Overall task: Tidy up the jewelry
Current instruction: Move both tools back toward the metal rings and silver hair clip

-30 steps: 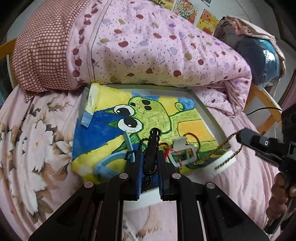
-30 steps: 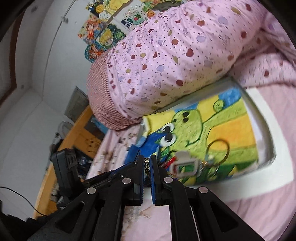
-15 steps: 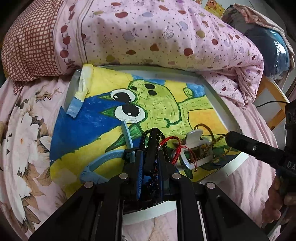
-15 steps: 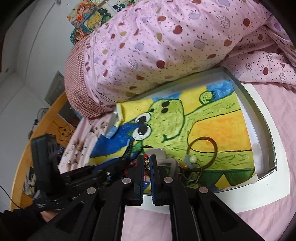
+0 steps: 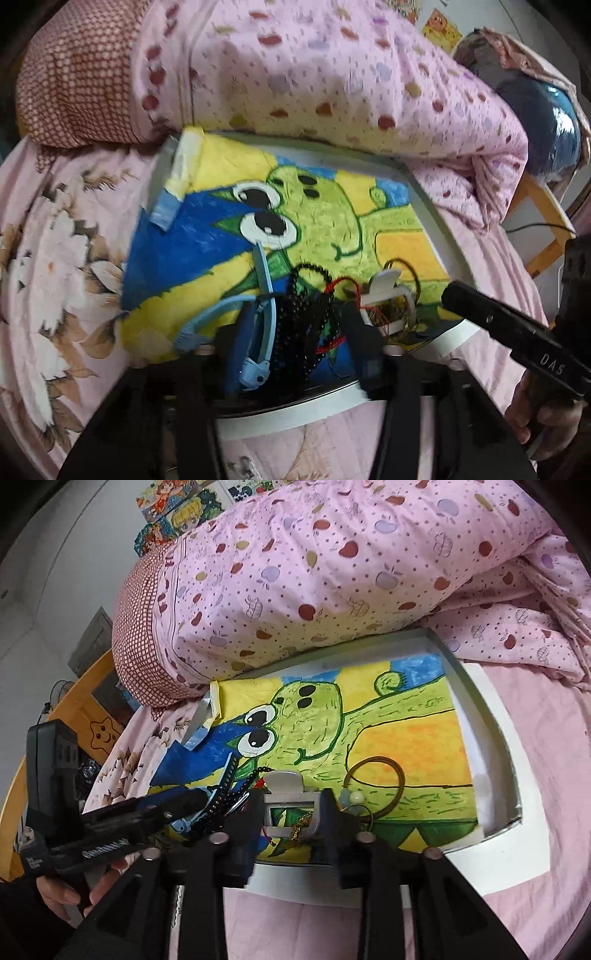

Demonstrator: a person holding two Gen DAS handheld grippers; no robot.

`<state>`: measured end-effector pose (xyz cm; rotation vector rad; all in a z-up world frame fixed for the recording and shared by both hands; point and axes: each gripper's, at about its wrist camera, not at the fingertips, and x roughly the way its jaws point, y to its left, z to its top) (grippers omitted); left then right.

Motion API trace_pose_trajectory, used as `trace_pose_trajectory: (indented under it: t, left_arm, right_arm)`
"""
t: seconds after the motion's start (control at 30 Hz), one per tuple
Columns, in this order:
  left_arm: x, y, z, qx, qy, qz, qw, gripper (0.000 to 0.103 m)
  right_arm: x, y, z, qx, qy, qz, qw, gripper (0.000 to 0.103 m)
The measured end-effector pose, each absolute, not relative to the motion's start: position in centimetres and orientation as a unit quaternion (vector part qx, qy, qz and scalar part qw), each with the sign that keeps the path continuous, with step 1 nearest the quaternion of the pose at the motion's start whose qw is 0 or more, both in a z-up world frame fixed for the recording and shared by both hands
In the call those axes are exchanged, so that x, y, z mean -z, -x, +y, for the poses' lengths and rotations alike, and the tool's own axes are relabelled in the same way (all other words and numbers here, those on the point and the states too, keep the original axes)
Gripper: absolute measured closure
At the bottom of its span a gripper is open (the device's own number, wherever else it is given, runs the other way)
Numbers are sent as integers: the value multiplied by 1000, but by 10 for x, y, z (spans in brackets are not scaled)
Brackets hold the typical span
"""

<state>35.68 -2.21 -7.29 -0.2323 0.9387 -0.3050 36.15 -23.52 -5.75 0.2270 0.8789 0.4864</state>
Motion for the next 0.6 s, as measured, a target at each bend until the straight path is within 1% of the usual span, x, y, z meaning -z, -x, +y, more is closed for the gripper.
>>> trace_pose_trajectory:
  t: [0.07, 0.1, 0.13, 0.17, 0.2, 0.23, 0.27, 0.33, 0.37, 0.4, 0.43, 0.5, 0.6]
  left_arm:
    - [63, -352, -19, 143, 115, 442, 878, 52]
    - [60, -351, -18, 141, 115, 440, 880, 49]
    - [54, -348, -17, 137, 114, 436, 882, 46]
    - [47, -343, -15, 129, 112, 429, 887, 38]
    - [42, -340, -13, 125, 113, 422, 891, 34]
    - [34, -334, -11, 122, 114, 411, 896, 34]
    - [26, -328, -10, 122, 113, 402, 900, 34]
    - [12, -316, -9, 115, 104, 389, 908, 23]
    - [4, -309, -7, 111, 100, 378, 914, 15]
    - [-2, -304, -6, 107, 96, 370, 918, 9]
    - [-12, -294, -5, 99, 90, 357, 925, 8]
    - [-26, -279, -3, 88, 80, 337, 934, 6]
    - [-45, -253, 2, 74, 65, 313, 945, 5]
  right_arm:
    - [51, -356, -239, -227, -109, 413, 875, 64]
    - [47, -354, -241, -226, -109, 410, 877, 59]
    - [42, -350, -243, -223, -110, 405, 880, 52]
    - [38, -346, -245, -220, -110, 400, 883, 48]
    - [31, -342, -247, -218, -111, 393, 886, 38]
    - [25, -336, -249, -215, -111, 385, 891, 31]
    - [19, -332, -251, -212, -109, 380, 894, 28]
    - [3, -321, -253, -206, -100, 366, 902, 21]
    - [-5, -316, -253, -204, -94, 360, 906, 20]
    - [-14, -309, -252, -200, -85, 351, 911, 16]
    - [-25, -301, -252, -193, -75, 339, 918, 9]
    - [-42, -287, -251, -183, -62, 320, 927, 3]
    - [-66, -263, -246, -167, -34, 294, 940, 0]
